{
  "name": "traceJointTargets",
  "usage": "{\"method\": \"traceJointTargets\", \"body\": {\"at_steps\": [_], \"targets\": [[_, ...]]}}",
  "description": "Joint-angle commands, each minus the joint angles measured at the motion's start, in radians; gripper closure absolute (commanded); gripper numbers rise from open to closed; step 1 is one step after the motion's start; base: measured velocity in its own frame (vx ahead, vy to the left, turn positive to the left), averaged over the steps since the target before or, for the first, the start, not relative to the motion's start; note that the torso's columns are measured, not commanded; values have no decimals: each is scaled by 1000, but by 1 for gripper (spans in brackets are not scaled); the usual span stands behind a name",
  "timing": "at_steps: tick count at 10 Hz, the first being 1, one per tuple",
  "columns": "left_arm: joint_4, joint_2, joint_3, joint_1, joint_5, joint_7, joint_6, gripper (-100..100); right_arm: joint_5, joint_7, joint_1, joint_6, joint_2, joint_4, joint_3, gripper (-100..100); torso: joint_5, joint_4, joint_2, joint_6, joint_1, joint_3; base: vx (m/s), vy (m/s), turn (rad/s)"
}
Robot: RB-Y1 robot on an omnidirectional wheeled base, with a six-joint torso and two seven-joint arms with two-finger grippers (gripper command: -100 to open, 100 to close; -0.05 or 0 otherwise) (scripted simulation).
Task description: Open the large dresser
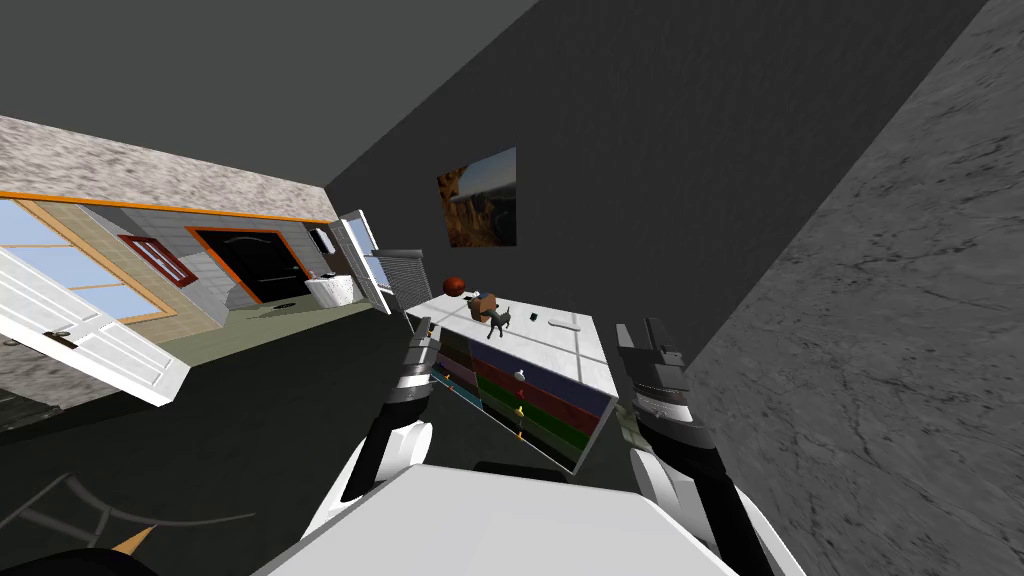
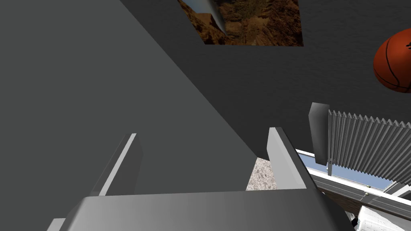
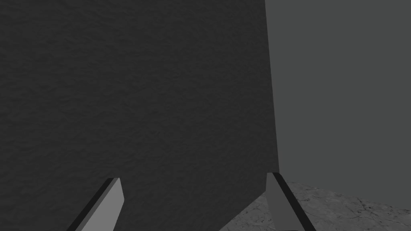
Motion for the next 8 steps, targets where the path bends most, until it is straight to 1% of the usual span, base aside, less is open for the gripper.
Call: {"method": "traceJointTargets", "body": {"at_steps": [1, 3, 8], "targets": [[0, 0, 0, 0, 0, 0, 0, 0, 0, 0, 0, 0, 0, 0, 0, 0, 0, 41, 40, 0, 0, -82, 0, 0, 0], [0, 0, 0, 0, 0, 0, 0, 0, 0, 0, 0, 0, 0, 0, 0, 0, 0, 176, 175, 0, 0, -351, 0, 0, 0], [0, 0, 0, 0, 0, 0, 0, 0, 0, 0, 0, 0, 0, 0, 0, 0, 0, 544, 544, 0, 0, -1087, 0, 0, 0]]}}
